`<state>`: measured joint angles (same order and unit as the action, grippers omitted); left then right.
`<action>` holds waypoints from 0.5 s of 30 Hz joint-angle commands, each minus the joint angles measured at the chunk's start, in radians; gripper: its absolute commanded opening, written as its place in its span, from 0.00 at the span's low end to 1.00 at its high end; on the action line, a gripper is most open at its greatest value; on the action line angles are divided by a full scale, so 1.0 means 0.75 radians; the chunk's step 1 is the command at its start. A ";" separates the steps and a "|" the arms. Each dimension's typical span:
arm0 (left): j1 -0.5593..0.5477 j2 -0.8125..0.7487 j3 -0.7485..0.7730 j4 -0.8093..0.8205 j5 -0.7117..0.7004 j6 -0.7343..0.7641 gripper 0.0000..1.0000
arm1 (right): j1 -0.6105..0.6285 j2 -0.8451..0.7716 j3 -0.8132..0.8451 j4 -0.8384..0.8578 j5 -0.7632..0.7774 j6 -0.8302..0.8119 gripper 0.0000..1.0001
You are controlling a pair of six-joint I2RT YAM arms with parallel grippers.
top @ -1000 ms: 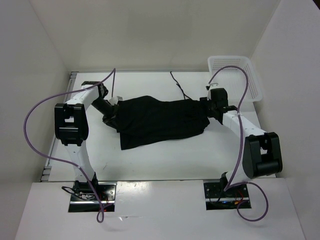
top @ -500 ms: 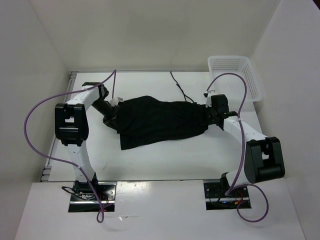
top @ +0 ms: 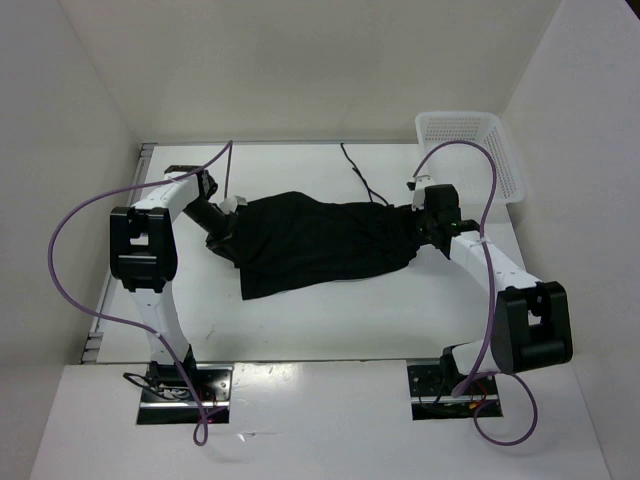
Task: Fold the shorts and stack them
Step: Fold the shorts
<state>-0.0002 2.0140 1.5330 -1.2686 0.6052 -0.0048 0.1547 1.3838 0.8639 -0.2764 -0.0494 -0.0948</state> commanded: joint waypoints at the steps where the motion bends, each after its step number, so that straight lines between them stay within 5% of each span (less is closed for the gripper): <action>1: 0.000 -0.039 -0.017 -0.029 0.028 0.006 0.21 | 0.009 -0.053 -0.008 -0.022 -0.012 -0.017 0.58; 15: 0.000 -0.039 -0.029 -0.029 0.028 0.006 0.21 | 0.009 0.041 -0.062 -0.020 -0.055 -0.146 0.53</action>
<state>-0.0002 2.0140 1.5154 -1.2678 0.6067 -0.0048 0.1547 1.4010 0.8356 -0.3012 -0.1097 -0.1707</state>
